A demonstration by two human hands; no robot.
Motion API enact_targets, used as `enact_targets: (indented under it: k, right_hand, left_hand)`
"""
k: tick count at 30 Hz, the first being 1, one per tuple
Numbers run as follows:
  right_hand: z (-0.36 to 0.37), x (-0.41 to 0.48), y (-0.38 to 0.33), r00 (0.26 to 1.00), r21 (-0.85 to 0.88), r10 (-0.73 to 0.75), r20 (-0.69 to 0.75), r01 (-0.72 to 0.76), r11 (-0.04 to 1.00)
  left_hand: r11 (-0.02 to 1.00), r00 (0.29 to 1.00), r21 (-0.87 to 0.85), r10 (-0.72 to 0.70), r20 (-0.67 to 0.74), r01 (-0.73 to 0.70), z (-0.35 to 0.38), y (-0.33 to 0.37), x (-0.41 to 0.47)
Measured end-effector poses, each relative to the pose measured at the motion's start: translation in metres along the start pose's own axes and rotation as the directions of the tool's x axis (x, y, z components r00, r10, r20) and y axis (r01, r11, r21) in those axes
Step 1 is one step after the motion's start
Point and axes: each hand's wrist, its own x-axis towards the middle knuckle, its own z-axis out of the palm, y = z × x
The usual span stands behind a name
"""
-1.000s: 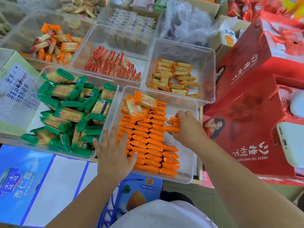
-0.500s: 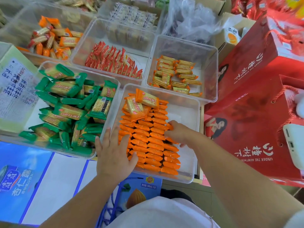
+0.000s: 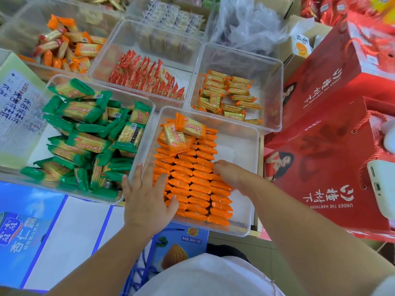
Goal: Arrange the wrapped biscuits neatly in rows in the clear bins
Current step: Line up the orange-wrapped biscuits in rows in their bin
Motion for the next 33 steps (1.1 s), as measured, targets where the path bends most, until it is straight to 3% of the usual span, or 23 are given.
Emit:
enact_targets:
  k: [4,6,11,15,19,21,23,26,29,33]
  right_hand:
    - [0.003,-0.003,0.004,1.0,0.131,-0.022,-0.014,0.024,0.991]
    - [0.003,-0.002,0.004,0.998,0.115,-0.056,-0.008,0.057,0.992]
    - [-0.002,0.002,-0.012,0.995,-0.344,-0.093,-0.043,0.073,0.936]
    - [-0.018,-0.005,-0.033,0.998,-0.596,-0.052,-0.02,0.03,0.803]
    - [-0.039,-0.011,-0.051,0.998,-0.777,-0.029,-0.059,-0.027,0.629]
    - [-0.046,-0.01,-0.059,0.976,-0.802,-0.144,-0.161,-0.044,0.596]
    - [-0.049,-0.009,-0.066,0.91,-0.806,-0.315,-0.271,-0.036,0.59]
    - [-0.044,-0.007,-0.078,0.787,-0.68,-0.511,-0.345,0.167,0.714]
    - [-0.032,0.003,-0.089,0.73,-0.57,-0.624,-0.278,0.397,0.719]
    - [-0.015,0.02,-0.092,0.751,-0.515,-0.622,-0.224,0.45,0.73]
  left_hand:
    - [1.0,1.0,-0.001,-0.002,0.0,0.002,0.0,0.0,-0.001]
    - [1.0,1.0,-0.009,-0.006,0.003,0.006,0.0,0.0,0.0]
    - [0.999,0.999,-0.035,-0.025,0.037,0.027,-0.006,0.0,0.001]
    - [0.995,0.998,-0.089,-0.048,0.043,0.051,-0.011,0.002,0.003]
    - [0.985,0.999,-0.167,0.033,-0.036,-0.039,-0.023,0.006,0.014]
    - [0.96,0.999,-0.275,0.042,-0.03,-0.048,-0.032,0.009,0.028]
    - [0.912,0.999,-0.411,0.032,0.028,-0.018,-0.039,0.013,0.047]
    - [0.826,0.996,-0.558,-0.029,0.088,0.074,-0.044,0.019,0.075]
    - [0.639,0.964,-0.722,-0.18,0.194,0.264,-0.047,0.028,0.098]
    - [0.506,0.92,-0.774,-0.289,0.264,0.381,-0.049,0.041,0.115]
